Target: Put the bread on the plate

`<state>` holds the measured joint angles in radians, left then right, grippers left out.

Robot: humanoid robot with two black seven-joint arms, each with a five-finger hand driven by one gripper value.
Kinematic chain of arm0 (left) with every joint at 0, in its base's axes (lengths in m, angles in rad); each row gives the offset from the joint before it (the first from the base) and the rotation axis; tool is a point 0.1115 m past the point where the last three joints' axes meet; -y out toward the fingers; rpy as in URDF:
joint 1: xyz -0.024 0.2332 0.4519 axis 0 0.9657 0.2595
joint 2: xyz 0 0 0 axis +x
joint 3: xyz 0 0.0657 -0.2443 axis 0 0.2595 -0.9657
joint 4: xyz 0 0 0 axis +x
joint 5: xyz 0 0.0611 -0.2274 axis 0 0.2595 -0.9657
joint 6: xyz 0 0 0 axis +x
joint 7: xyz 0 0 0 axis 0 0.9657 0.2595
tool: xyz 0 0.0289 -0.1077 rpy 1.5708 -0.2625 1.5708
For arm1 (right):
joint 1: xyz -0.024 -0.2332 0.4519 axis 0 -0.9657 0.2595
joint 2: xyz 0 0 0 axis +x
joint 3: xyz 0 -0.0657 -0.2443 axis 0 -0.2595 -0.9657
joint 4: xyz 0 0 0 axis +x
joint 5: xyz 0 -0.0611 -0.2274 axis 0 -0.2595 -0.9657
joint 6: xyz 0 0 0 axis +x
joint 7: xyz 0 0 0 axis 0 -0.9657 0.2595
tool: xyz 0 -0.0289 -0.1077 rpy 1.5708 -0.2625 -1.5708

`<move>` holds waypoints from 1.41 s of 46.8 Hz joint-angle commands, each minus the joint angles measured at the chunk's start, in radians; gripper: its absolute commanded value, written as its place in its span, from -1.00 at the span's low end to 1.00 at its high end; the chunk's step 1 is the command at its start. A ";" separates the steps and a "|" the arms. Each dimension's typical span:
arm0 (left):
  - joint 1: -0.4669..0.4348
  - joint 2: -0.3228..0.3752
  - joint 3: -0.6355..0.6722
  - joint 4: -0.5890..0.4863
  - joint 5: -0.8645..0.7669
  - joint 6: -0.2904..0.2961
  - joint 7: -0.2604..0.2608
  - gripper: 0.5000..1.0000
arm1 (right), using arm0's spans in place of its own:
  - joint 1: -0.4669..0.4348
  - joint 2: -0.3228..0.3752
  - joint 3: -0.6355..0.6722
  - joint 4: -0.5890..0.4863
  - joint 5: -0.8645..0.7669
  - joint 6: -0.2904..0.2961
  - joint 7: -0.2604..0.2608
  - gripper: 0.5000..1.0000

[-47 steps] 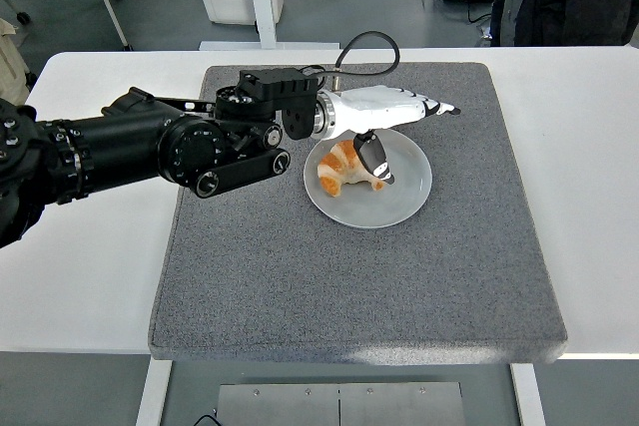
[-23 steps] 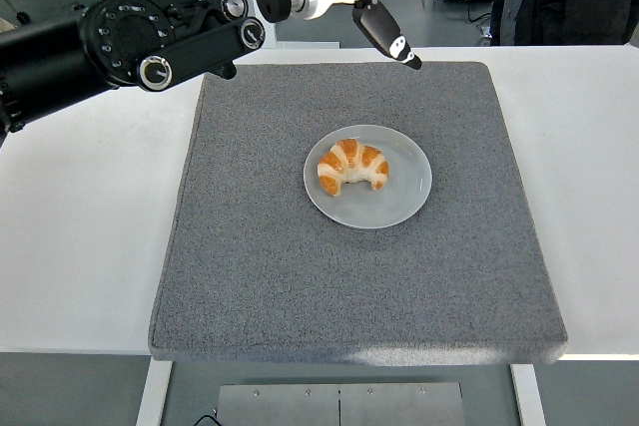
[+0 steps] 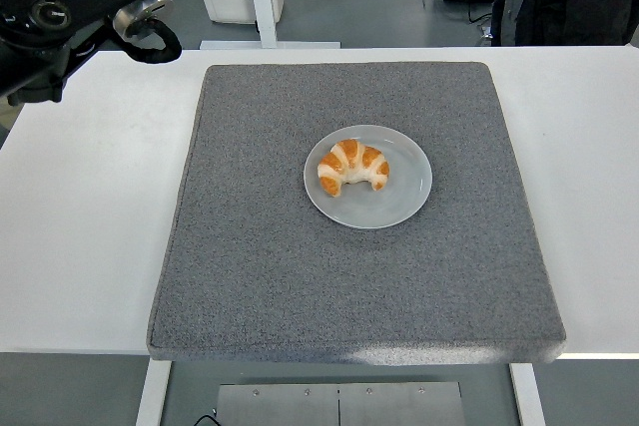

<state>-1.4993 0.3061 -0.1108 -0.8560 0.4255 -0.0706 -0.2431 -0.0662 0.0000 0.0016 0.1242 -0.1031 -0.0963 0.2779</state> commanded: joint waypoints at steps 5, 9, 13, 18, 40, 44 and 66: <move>0.099 -0.004 -0.141 0.008 0.001 0.000 0.001 0.99 | 0.000 0.000 0.000 0.000 0.000 0.000 0.000 1.00; 0.126 -0.010 -0.167 0.009 -0.001 0.000 0.001 0.99 | 0.000 0.000 0.000 0.000 0.000 0.000 0.000 1.00; 0.151 -0.018 -0.193 0.021 -0.017 0.005 0.002 0.99 | 0.000 0.000 0.000 0.000 0.000 0.000 0.000 1.00; 0.186 -0.045 -0.225 0.071 -0.080 0.005 0.002 0.99 | 0.000 0.000 0.000 0.000 0.000 0.000 0.000 1.00; 0.274 -0.252 -0.336 0.360 -0.168 -0.003 0.004 0.99 | 0.000 0.000 0.000 0.000 -0.001 0.000 0.000 1.00; 0.275 -0.277 -0.334 0.400 -0.200 -0.011 0.004 0.99 | 0.000 0.000 0.000 0.000 0.000 0.000 0.000 1.00; 0.347 -0.306 -0.417 0.535 -0.444 -0.098 0.011 0.99 | 0.000 0.000 0.000 0.000 0.000 0.000 0.000 1.00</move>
<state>-1.1649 -0.0001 -0.5187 -0.3212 -0.0060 -0.1626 -0.2321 -0.0666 0.0000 0.0016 0.1248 -0.1033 -0.0964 0.2776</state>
